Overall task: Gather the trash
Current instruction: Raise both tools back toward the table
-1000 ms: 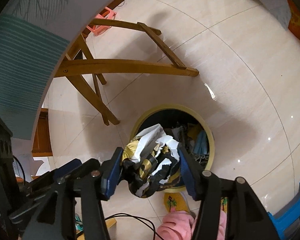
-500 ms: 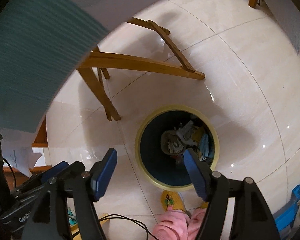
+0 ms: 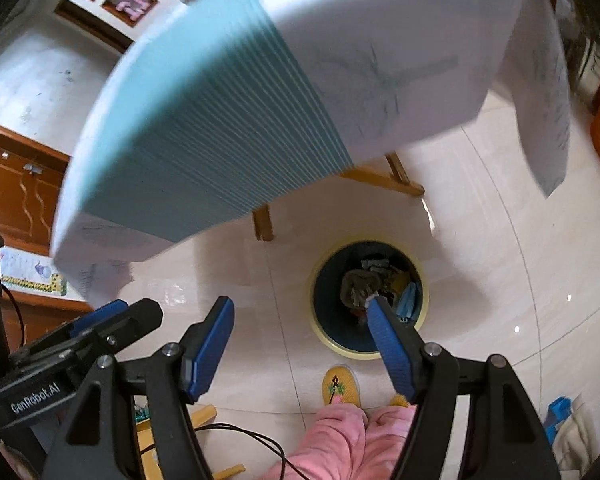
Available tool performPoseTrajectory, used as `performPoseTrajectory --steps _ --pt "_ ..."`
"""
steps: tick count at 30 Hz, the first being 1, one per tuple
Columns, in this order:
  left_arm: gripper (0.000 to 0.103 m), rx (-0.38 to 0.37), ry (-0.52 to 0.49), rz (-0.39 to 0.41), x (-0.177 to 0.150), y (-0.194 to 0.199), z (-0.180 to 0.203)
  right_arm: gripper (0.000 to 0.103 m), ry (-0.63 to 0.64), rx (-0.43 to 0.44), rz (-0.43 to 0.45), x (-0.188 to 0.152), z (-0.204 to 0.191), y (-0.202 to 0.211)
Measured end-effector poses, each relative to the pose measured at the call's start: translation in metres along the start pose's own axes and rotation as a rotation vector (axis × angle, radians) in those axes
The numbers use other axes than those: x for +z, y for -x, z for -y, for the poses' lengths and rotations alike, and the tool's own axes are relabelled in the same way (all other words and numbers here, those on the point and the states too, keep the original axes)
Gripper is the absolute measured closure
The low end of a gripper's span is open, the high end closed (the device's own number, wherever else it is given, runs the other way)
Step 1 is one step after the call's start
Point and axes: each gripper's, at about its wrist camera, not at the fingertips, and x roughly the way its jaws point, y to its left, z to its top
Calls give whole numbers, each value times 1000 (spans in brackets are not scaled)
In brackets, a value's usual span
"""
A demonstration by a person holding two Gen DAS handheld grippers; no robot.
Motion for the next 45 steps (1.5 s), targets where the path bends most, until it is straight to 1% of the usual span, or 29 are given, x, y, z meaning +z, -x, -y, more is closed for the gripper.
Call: performPoseTrajectory --steps 3,6,10,14,17,22,29,36,41,43,45 --pt "27 -2 -15 37 7 36 6 33 36 14 24 5 -14 34" --pt "23 -6 -36 71 13 68 16 33 79 14 51 12 -27 62" --pt "22 -33 -63 98 26 101 22 33 110 -1 107 18 -45 102" --pt "12 -32 -95 144 41 136 27 33 105 -3 166 26 -57 137" --pt "12 -34 -106 187 48 156 27 33 116 -15 214 32 -67 157" --pt "11 -55 -124 246 75 193 20 33 120 -42 294 45 -84 182" --pt "11 -71 -163 323 115 222 8 33 121 -91 405 66 -109 201" --pt "11 -95 -172 361 147 240 6 33 174 -136 467 89 -134 210" --pt "11 -102 -148 377 173 240 7 33 225 -158 465 116 -142 206" --pt "11 -89 -121 377 183 233 7 33 247 -169 449 132 -140 199" --pt "11 -60 -92 377 195 224 8 33 267 -169 425 154 -136 189"
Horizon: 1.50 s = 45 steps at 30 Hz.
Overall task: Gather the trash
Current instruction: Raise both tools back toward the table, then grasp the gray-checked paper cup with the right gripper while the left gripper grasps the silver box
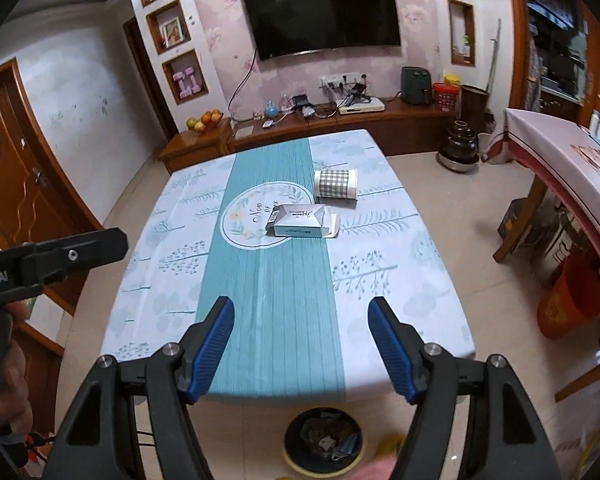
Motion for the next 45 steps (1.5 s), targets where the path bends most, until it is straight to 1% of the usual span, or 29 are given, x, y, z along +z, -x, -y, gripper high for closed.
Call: performPoseTrajectory --steps 3,6,10,11,13,14,19,23,25,28,33,37,39,42,45 --pt "11 76 57 6 16 -25 -1 33 30 21 -12 18 12 -23" --pt "11 101 136 -20 36 -60 -2 33 96 62 -37 44 29 -58" --pt "11 131 301 -84 60 -112 2 33 206 130 -94 79 53 -112" --pt "11 133 365 -109 66 -128 4 33 230 139 -118 86 59 -125" --pt "11 126 446 -133 73 -153 7 33 279 172 -172 105 74 -154" --pt "11 137 482 -147 77 -168 9 33 312 190 -184 114 81 -166" --pt "11 188 633 -208 83 -229 16 33 478 216 -227 148 98 -223" --pt "11 221 740 -245 86 -269 16 33 560 246 -222 169 103 -259" --pt "11 239 781 -253 88 -284 15 33 576 262 -216 178 103 -273" --pt "11 297 833 -268 91 -306 12 33 576 282 -216 189 104 -290" --pt "11 376 904 -318 94 -340 6 33 563 314 -236 201 107 -318" --pt "11 403 951 -346 95 -358 6 33 573 321 -251 201 109 -329" --pt "11 394 980 -332 94 -362 7 33 596 323 -255 199 107 -333" --pt "10 403 969 -333 95 -366 10 33 642 328 -255 195 102 -335" --pt "10 406 951 -337 97 -366 12 33 725 319 -227 187 91 -334"
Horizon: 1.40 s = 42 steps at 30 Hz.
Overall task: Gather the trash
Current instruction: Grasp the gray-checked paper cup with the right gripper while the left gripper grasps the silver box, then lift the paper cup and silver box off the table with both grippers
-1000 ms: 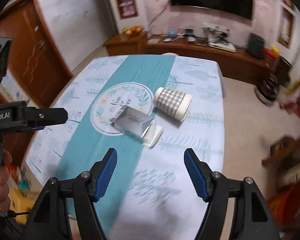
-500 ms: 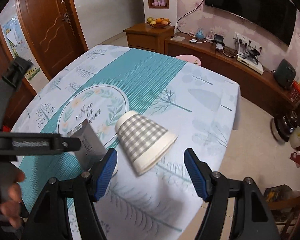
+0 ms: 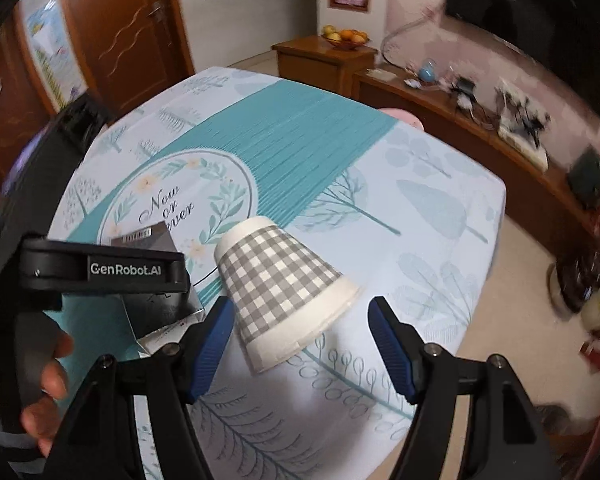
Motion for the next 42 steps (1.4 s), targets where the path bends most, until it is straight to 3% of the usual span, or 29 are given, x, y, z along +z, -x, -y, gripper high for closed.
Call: performPoseTrajectory --steps 8,13,14,16,18,21,27,34,38,42 --pt "10 -16 -3 -33 5 2 -23 32 275 -112 -19 -3 -38 -28" --pt "10 -45 32 -74 9 -2 -35 32 388 -194 -9 -8 -47 -44" --pt "11 -50 34 -75 9 -2 -34 36 395 -203 -9 -7 -46 -47" --pt "11 -65 37 -79 9 0 -34 43 361 -177 -12 -2 -38 -47" --pt "11 -77 43 -90 13 1 -33 59 304 -141 -7 5 -29 -45" --pt "11 -88 69 -112 18 -2 -26 67 200 -83 -7 17 -16 -40" --pt "11 -47 106 -135 18 -12 -4 69 0 42 -26 25 7 -35" --pt "11 35 103 -147 20 -24 17 69 -59 85 -38 24 12 -34" --pt "29 83 67 -131 17 -20 23 69 -63 96 -40 21 10 -32" --pt "32 67 46 -140 10 -15 19 70 -64 111 -45 16 3 -28"
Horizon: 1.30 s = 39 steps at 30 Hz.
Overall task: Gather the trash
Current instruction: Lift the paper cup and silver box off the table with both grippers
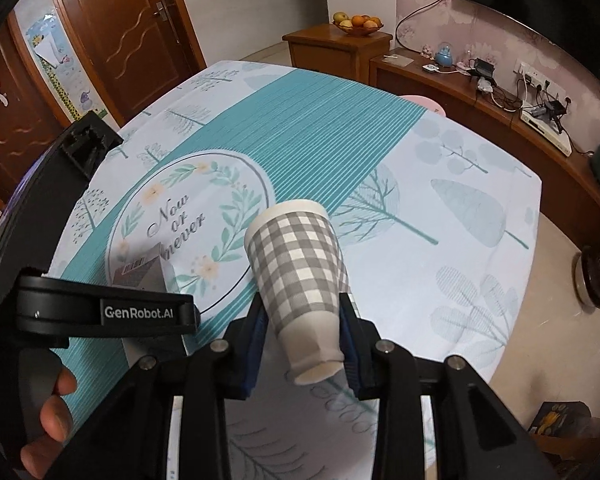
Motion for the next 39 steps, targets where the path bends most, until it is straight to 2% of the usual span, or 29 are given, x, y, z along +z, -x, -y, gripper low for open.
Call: performPoseTrajectory --steps 6,14,19,23,29,35,39 --pt "34 23 -109 55 -12 11 -9 70 -20 30 -15 -13 -14 5" --pt "34 -12 -257 99 -29 33 -54 71 -134 108 -46 -35 -43 16" --pt "34 -8 -370 150 -43 56 -94 72 -197 126 -66 -56 -81 25" --pt "34 -24 -473 185 -50 72 -147 72 -248 101 -59 -77 -117 36" --pt "34 -107 -624 197 -47 88 -234 72 -428 27 5 -116 -187 68" --pt "34 -173 -779 203 -60 96 -286 72 -652 -28 81 -164 -259 95" --pt "34 -180 -873 205 -75 100 -310 72 -746 -44 85 -190 -298 102"
